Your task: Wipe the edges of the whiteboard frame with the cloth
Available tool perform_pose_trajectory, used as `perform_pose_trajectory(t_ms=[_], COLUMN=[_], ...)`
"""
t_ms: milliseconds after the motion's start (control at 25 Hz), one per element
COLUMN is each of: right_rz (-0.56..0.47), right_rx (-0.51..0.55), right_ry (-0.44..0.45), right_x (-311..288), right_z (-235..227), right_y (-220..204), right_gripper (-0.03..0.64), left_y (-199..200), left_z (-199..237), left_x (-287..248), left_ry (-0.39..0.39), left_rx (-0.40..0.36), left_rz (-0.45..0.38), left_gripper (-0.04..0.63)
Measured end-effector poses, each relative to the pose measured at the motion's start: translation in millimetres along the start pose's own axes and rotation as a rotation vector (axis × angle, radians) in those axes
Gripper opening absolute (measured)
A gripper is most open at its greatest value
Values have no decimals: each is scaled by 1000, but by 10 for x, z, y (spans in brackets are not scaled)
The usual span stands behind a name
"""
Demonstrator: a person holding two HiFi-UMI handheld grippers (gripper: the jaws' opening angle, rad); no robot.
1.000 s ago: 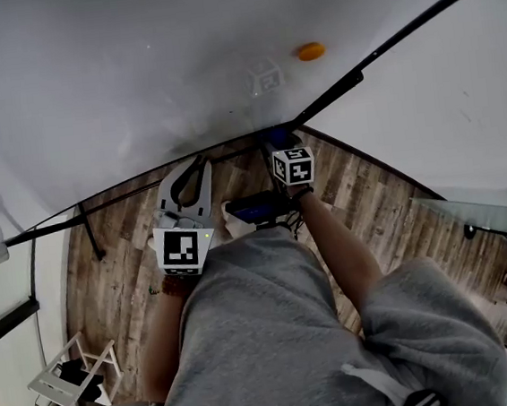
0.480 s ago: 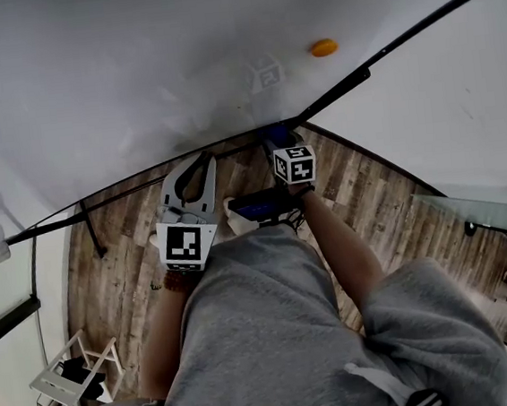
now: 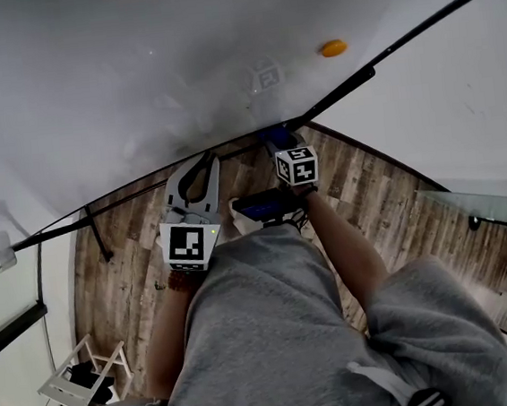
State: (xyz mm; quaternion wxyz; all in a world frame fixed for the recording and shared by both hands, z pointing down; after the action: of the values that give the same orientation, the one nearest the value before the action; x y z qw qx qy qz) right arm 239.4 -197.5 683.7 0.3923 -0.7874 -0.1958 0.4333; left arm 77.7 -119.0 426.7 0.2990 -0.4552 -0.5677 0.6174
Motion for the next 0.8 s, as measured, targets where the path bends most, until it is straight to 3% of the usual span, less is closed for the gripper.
perform_pose_trajectory(t_ms=[800], right_rz=[-3], right_rx=[-16], right_ry=[-1], right_x=[-106], right_z=[334], right_y=[-27], right_gripper=[164], left_y=[-94], left_z=[304], left_x=[194], left_ry=[-11], left_rx=[17], left_rz=[21], left_gripper=[32])
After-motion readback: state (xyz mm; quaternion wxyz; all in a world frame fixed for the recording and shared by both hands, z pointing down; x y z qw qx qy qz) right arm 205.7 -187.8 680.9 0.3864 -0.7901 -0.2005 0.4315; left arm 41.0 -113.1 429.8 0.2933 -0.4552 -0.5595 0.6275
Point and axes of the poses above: the fingertips, and each gripper's own axes: x backward along the fingers, z to its left, y out of its top, the point moved 1 cm from there along x, backward along the fingers, and after that the axes turned 7 degrees about y, right-handed, at the moved point
